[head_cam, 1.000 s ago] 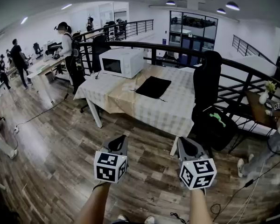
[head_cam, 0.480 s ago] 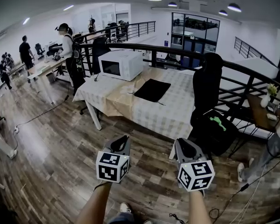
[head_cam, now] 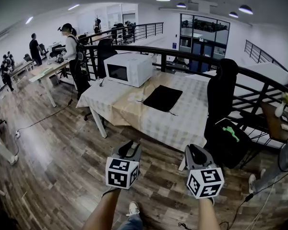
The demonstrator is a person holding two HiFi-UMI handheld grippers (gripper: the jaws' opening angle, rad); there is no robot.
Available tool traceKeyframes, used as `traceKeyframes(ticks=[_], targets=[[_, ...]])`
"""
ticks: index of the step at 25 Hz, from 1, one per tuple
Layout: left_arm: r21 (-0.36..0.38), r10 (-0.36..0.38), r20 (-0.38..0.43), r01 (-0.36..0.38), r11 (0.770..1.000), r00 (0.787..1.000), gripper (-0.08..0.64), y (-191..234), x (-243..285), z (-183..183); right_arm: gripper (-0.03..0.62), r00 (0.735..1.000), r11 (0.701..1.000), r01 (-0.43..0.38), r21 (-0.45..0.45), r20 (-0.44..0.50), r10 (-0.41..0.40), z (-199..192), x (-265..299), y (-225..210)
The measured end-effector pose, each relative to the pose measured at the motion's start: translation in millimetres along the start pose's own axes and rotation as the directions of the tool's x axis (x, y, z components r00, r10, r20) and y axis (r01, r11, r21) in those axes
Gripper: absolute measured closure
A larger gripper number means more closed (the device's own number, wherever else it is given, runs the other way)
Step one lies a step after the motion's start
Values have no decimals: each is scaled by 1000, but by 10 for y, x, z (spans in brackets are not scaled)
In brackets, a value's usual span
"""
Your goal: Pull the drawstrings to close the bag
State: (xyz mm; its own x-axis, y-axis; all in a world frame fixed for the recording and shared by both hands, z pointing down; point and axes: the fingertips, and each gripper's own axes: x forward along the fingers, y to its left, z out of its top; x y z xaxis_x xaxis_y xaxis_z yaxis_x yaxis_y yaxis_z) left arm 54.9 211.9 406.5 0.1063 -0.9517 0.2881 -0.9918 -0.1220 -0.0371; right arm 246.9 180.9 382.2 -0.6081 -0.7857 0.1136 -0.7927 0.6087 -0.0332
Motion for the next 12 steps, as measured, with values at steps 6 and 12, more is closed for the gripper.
traceKeyframes(ticks=[6, 12], targets=[[-8, -10, -15, 10, 1000, 1000, 409, 500, 455, 64, 516, 1000, 1000, 19, 14, -17, -19, 19, 656, -4], [-23, -27, 3, 27, 999, 1000, 370, 1076, 887, 282, 494, 999, 999, 32, 9, -23, -31, 148, 1318, 69]])
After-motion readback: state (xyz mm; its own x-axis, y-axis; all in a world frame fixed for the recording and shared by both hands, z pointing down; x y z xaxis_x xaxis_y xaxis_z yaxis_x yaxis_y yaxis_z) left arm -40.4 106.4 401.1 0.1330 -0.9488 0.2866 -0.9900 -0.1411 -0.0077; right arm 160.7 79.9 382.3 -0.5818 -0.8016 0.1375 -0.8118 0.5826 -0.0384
